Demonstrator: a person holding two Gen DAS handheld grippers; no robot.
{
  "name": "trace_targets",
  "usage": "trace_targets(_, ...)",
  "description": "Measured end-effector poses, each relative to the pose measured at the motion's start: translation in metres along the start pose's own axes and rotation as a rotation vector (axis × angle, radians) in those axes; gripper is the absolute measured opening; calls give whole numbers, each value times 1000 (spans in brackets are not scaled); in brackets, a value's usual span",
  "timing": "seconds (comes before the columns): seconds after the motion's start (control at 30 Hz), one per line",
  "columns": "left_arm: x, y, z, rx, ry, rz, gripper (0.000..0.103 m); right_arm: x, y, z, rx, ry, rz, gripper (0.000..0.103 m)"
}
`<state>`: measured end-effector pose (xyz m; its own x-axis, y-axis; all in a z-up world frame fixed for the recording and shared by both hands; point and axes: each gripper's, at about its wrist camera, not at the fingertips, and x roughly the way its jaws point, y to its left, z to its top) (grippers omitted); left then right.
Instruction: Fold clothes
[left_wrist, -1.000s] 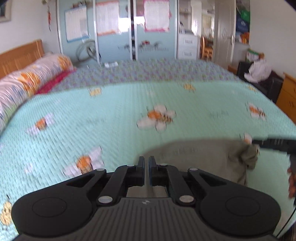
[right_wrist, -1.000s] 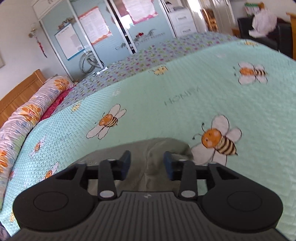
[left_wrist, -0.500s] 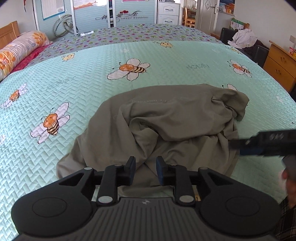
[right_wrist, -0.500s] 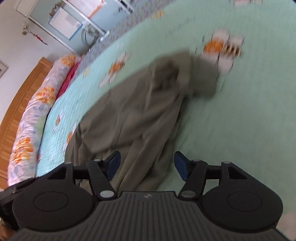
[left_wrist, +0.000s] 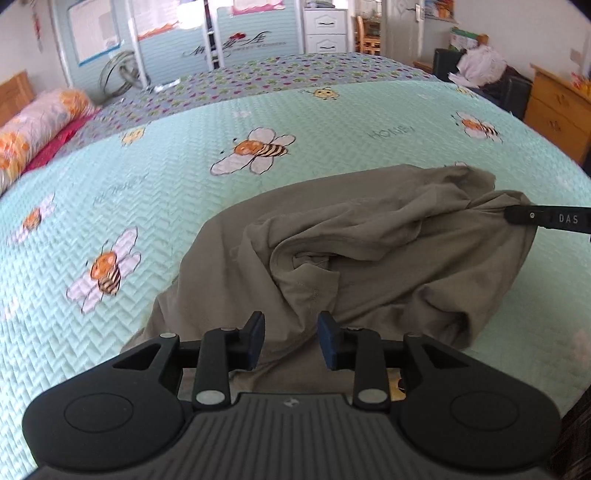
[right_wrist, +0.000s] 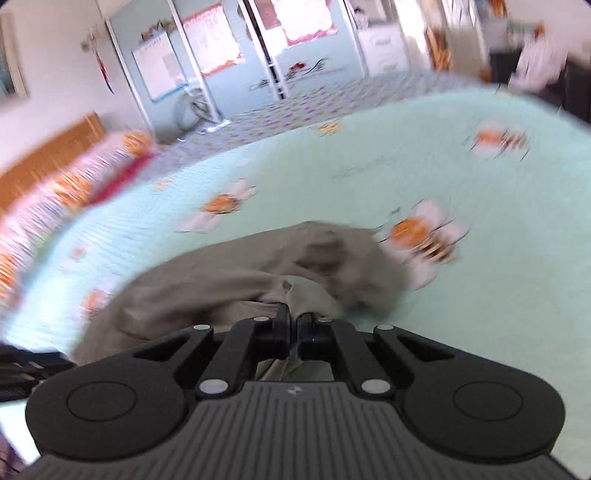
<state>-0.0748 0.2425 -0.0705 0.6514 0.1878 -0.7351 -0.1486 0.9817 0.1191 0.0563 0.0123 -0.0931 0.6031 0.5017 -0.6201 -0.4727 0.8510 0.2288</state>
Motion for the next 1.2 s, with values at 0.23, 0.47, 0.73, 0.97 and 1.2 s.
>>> trace_targets(0.23, 21, -42, 8, 219, -88, -26, 34, 16, -41, -32, 232, 164, 39, 16)
trace_targets(0.47, 55, -87, 10, 419, -117, -41, 36, -10, -58, -41, 311, 107, 91, 17)
trace_targets(0.73, 80, -98, 32, 369, -83, -36, 1, -14, -56, -51, 292, 96, 92, 17)
trace_targets(0.97, 55, -47, 89, 165, -176, 18, 1, -10, -56, -65, 302, 116, 84, 17)
trace_targets(1.2, 26, 7, 151, -11, -285, 92, 1, -11, -64, -69, 332, 110, 69, 17)
